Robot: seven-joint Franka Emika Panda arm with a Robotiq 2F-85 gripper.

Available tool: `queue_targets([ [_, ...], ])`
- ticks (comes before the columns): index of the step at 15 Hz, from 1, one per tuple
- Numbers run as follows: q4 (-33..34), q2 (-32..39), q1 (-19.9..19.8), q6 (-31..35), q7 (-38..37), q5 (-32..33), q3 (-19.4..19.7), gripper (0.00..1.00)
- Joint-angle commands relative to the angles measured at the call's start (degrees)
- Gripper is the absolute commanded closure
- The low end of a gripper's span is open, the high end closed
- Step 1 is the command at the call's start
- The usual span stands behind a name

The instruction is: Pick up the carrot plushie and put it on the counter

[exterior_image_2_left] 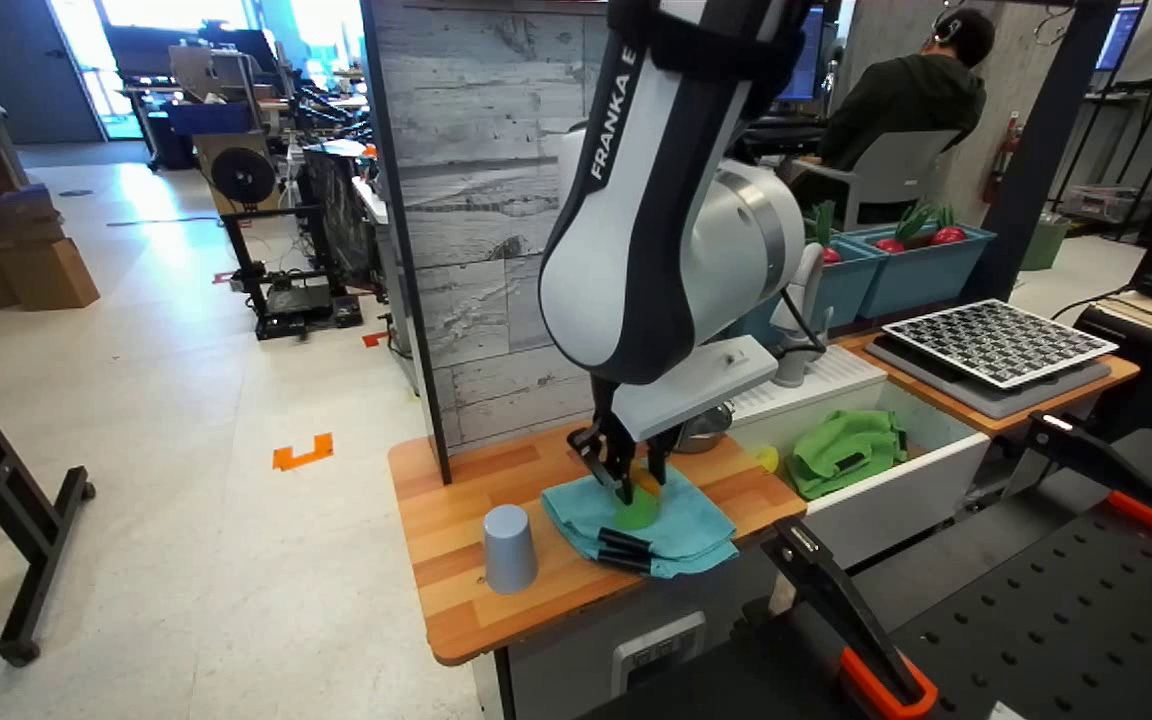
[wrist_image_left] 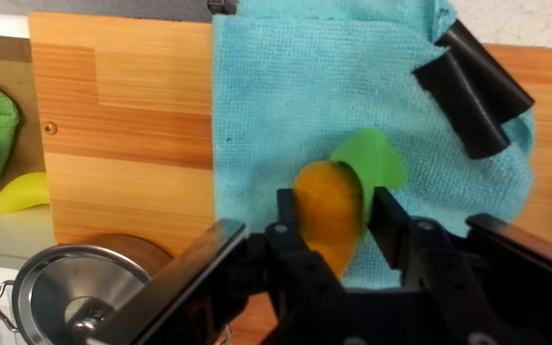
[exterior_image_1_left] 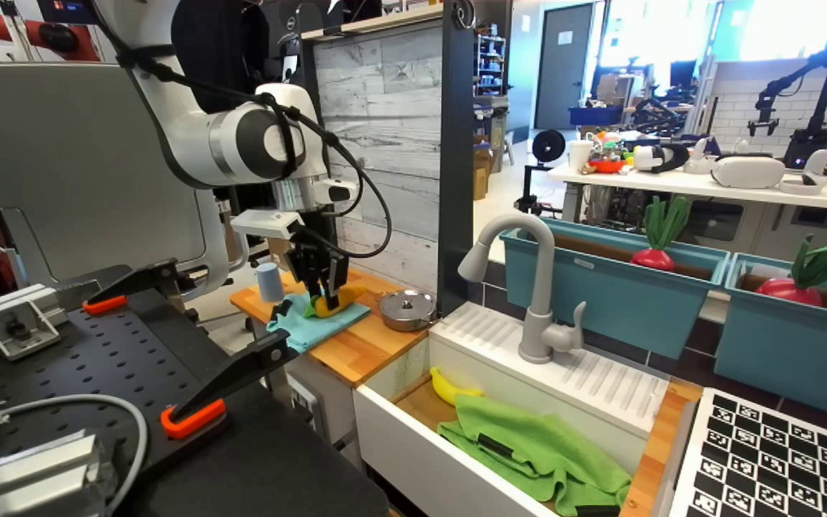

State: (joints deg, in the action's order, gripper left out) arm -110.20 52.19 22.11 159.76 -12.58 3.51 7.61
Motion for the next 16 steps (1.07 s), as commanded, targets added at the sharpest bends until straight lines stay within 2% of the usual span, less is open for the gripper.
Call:
queue_targets([
  [1, 3.0, 1.9, 1.9, -1.3, -2.3, 2.2, 1.9, 0.87],
  [2, 3.1, 2.0, 2.1, -1.3, -2.4, 2.3, 2.1, 0.95],
  [4, 2.8, 1.3, 1.4, -1.4, -1.8, 2.2, 1.4, 1.00],
  [9, -1.5, -3.2, -1.4, -0.1, 1.1, 1.3, -1.9, 0.97],
  [13, -5.1, -7.9, -7.8, 1.8, 1.8, -3.5, -8.8, 0.97],
  [16, -4.5, -9.5, -12.6, 0.7, 0.2, -10.0, -13.5, 0.97],
])
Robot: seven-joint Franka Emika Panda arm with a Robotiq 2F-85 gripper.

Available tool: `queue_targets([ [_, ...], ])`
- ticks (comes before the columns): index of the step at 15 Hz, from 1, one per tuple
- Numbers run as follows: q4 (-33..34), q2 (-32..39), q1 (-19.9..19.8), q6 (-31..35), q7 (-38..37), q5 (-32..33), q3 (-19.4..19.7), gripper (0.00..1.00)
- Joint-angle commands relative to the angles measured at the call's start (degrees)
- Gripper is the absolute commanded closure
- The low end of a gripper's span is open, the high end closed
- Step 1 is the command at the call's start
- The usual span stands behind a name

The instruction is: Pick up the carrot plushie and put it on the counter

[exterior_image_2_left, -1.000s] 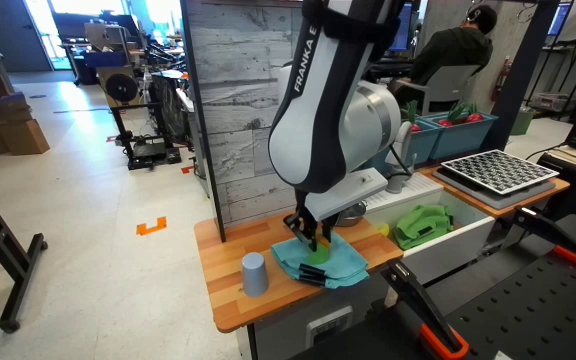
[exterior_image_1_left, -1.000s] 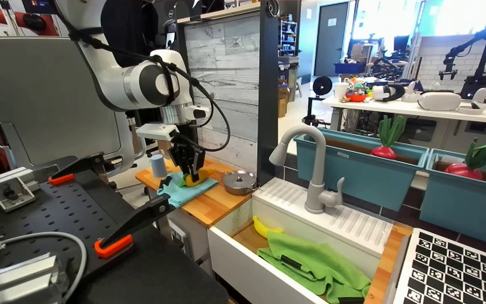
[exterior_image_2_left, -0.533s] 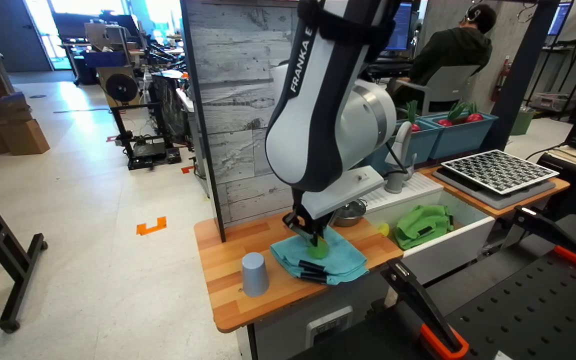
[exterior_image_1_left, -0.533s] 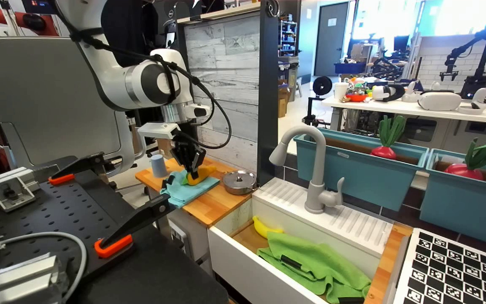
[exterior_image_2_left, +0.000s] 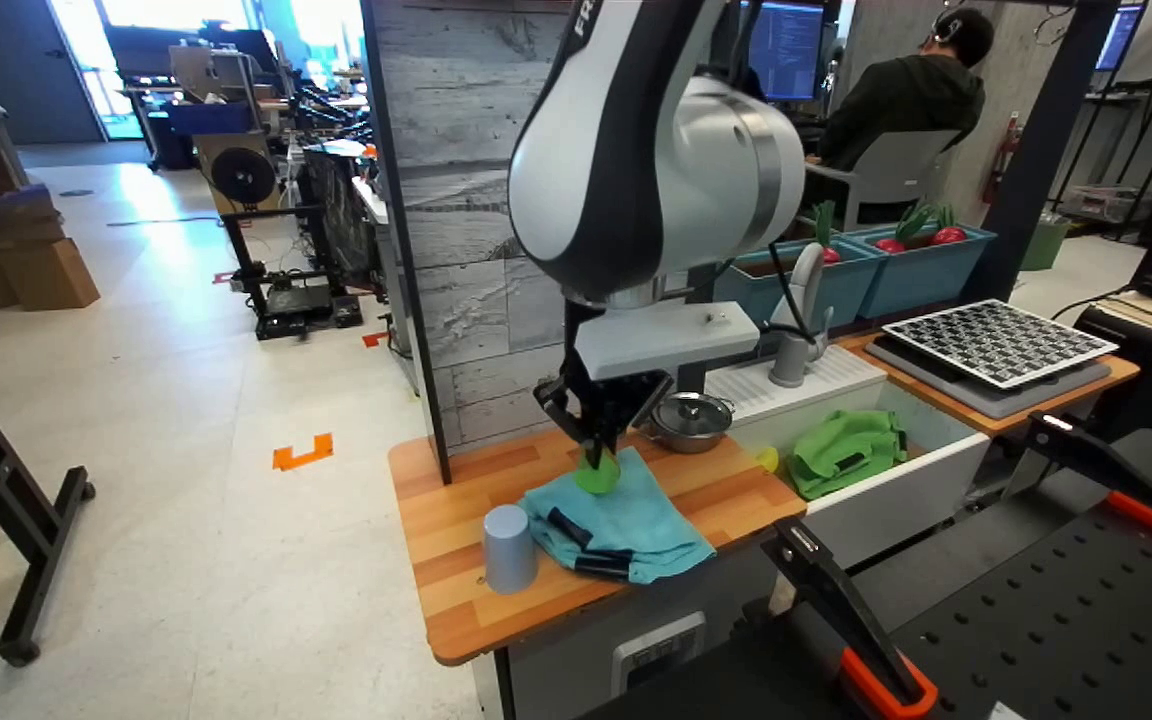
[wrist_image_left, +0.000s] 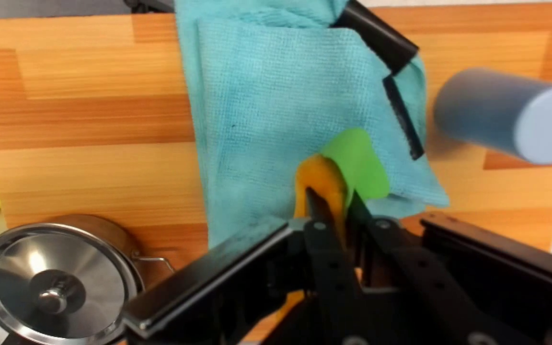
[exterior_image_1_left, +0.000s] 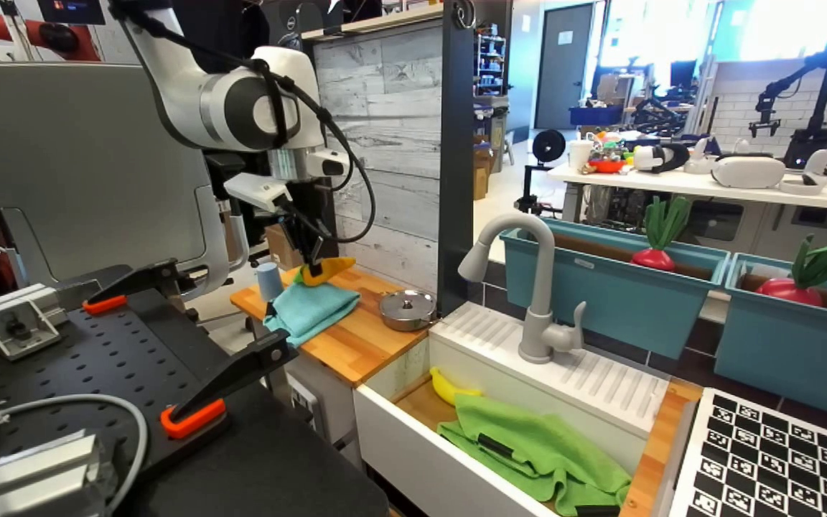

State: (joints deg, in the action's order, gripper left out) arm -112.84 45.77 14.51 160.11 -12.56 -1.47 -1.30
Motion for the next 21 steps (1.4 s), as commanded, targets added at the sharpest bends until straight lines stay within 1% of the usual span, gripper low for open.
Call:
queue_targets([
  [1, -1.5, -3.3, -6.4, 0.3, -0.1, -7.3, -5.8, 0.97],
  [3, -0.4, -3.5, -7.8, -0.9, -1.7, -10.7, -6.3, 0.97],
  [7, 1.4, -3.0, -7.6, -1.2, -7.0, -13.8, -3.4, 0.97],
  [9, 3.2, -1.9, -7.8, -1.9, -9.2, -14.7, -2.6, 0.97],
  [15, 8.4, 2.2, -6.4, -1.0, -15.3, -15.4, -0.6, 0.97],
  [19, 11.2, 5.7, -6.3, 0.5, -16.2, -15.7, -1.2, 0.97],
  [21, 12.6, 7.3, -5.5, 0.9, -17.0, -15.4, -0.7, 0.97],
])
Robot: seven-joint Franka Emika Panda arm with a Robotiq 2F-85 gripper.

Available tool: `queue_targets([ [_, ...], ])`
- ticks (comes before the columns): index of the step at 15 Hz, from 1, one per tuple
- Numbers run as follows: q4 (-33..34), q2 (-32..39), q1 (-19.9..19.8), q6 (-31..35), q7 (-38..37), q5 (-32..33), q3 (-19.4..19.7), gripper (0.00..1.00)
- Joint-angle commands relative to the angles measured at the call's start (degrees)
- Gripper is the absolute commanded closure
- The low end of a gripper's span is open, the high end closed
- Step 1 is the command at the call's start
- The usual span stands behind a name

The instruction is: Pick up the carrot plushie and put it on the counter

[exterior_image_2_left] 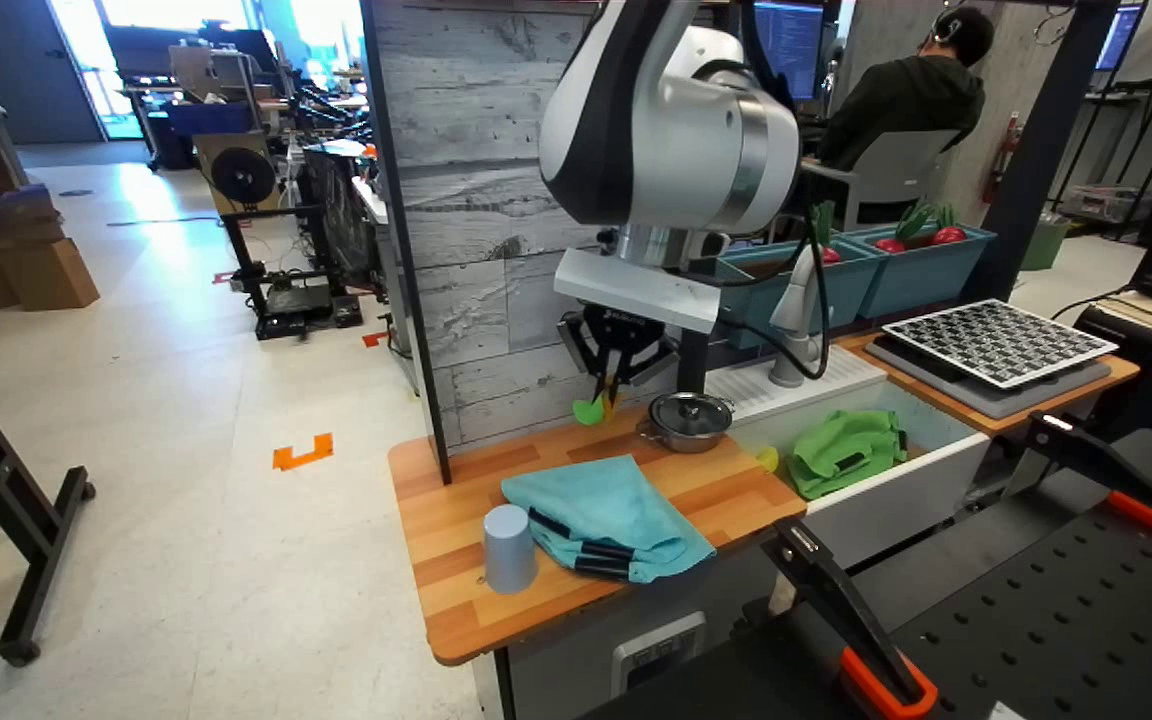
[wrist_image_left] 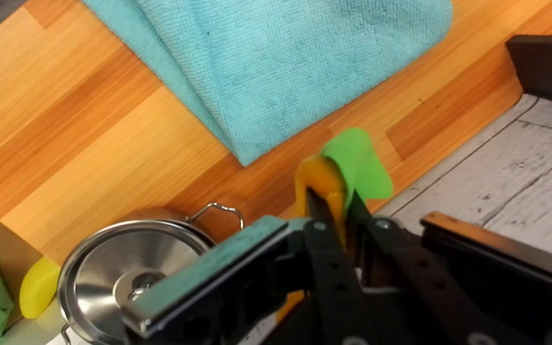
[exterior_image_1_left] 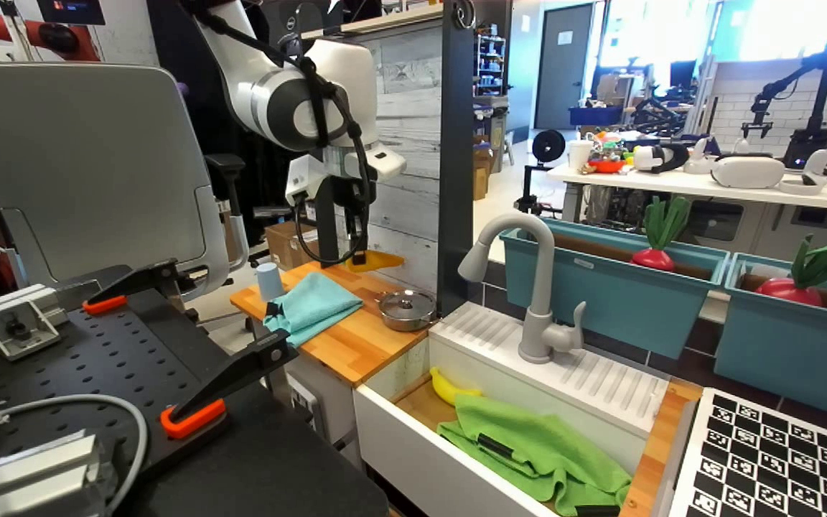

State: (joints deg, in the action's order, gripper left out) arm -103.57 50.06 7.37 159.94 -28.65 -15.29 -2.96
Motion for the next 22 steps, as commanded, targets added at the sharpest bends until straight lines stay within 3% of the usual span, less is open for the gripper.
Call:
queue_targets([
  [1, 4.0, 3.7, 2.2, 1.1, -1.4, -1.4, 1.3, 0.97],
  [12, 11.2, 11.0, 8.1, 0.8, -5.6, 0.4, 6.6, 0.97],
  [13, 11.6, 11.3, 8.5, 0.6, -5.9, 0.5, 6.9, 0.64],
  [15, 12.1, 11.7, 8.6, 0.5, -5.9, 0.5, 6.9, 0.56],
  [22, 6.6, 6.8, 8.5, 2.6, -3.0, 0.9, 6.0, 0.05],
])
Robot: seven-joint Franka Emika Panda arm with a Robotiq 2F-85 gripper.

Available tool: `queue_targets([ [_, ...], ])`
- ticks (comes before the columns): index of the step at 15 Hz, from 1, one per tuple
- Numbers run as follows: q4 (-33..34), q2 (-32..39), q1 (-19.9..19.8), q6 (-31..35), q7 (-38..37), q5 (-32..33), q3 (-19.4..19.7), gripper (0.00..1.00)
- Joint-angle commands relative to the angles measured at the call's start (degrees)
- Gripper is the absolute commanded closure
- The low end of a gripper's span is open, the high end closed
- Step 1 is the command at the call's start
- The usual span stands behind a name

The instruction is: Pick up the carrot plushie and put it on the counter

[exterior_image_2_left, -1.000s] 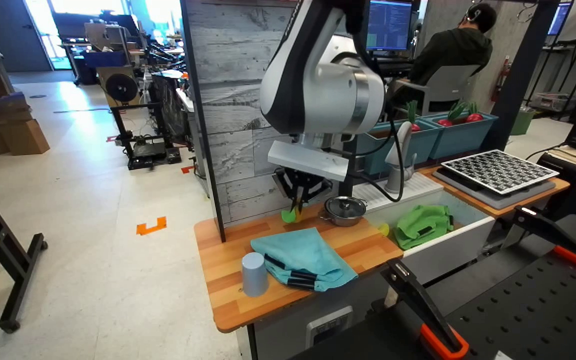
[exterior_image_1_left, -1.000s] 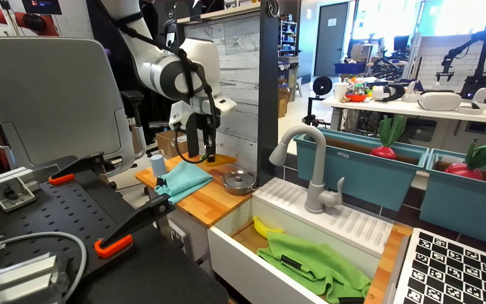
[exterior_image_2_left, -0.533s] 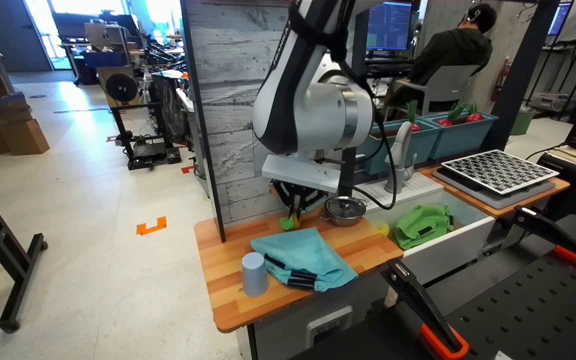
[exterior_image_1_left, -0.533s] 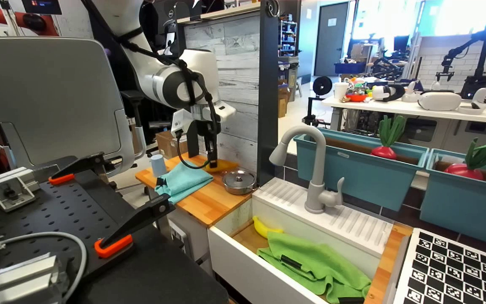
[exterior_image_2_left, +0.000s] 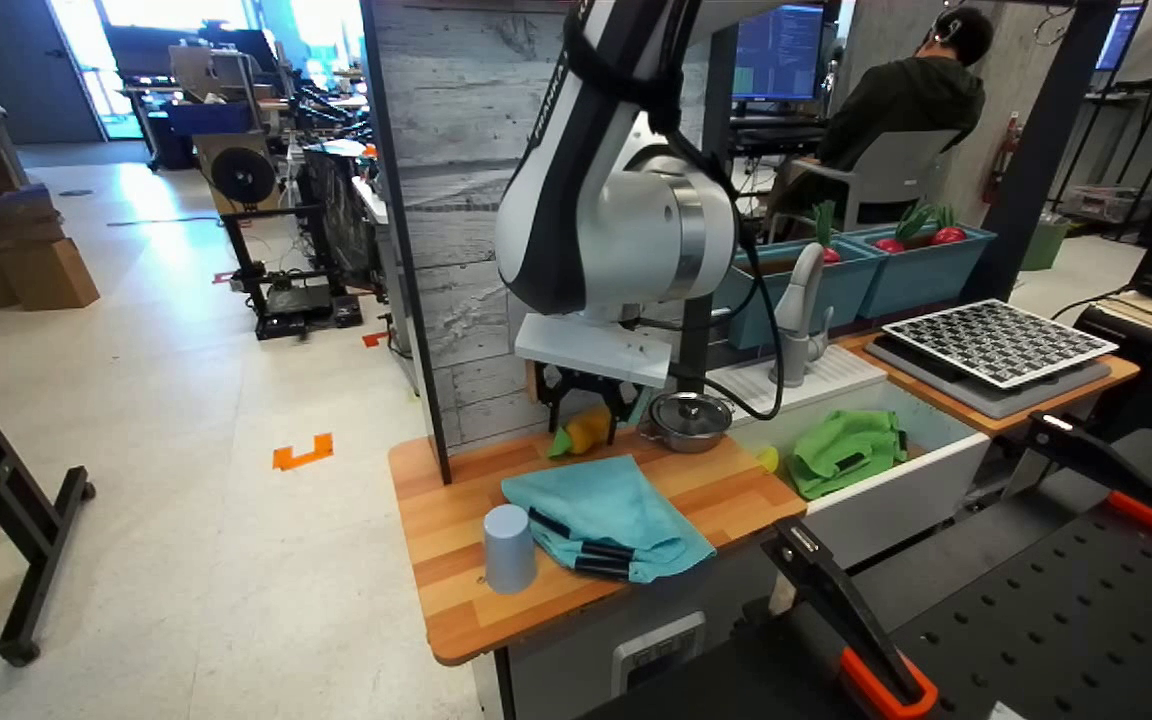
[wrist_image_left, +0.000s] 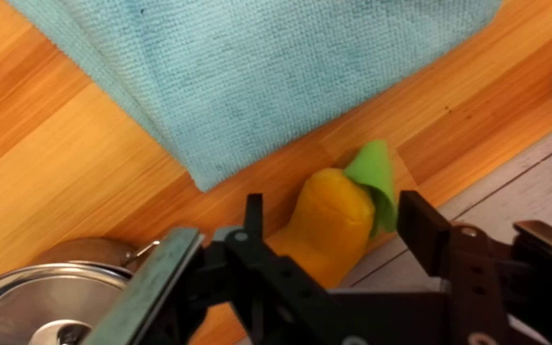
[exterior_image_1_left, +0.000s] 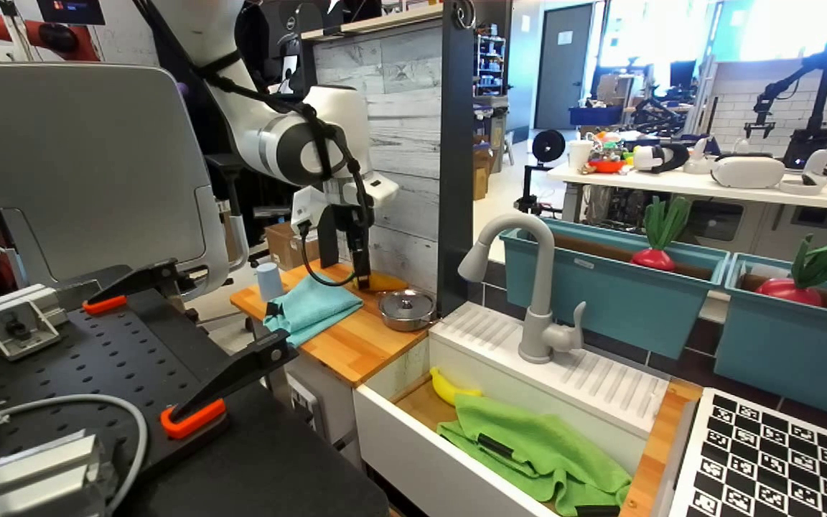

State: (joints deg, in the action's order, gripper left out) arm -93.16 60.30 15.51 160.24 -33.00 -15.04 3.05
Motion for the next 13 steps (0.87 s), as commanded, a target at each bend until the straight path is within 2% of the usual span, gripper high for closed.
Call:
queue_targets([
  [1, -6.1, -5.4, 0.2, 3.2, 2.6, 0.8, -0.4, 0.00],
  [4, -12.1, -10.5, 0.1, 5.4, 6.7, 1.1, -1.3, 0.00],
  [5, -15.6, -13.7, -1.8, 4.7, 11.3, 1.7, -3.9, 0.00],
  [7, -21.2, -18.5, -2.3, 4.7, 16.1, 2.7, -5.3, 0.00],
  [8, -12.6, -11.6, -1.0, 3.1, 11.6, 1.3, -3.3, 0.00],
  [10, -17.2, -15.5, -1.2, 3.2, 13.8, 2.1, -4.4, 0.00],
  [13, -19.4, -17.3, -1.3, 3.2, 14.5, 2.4, -4.5, 0.00],
])
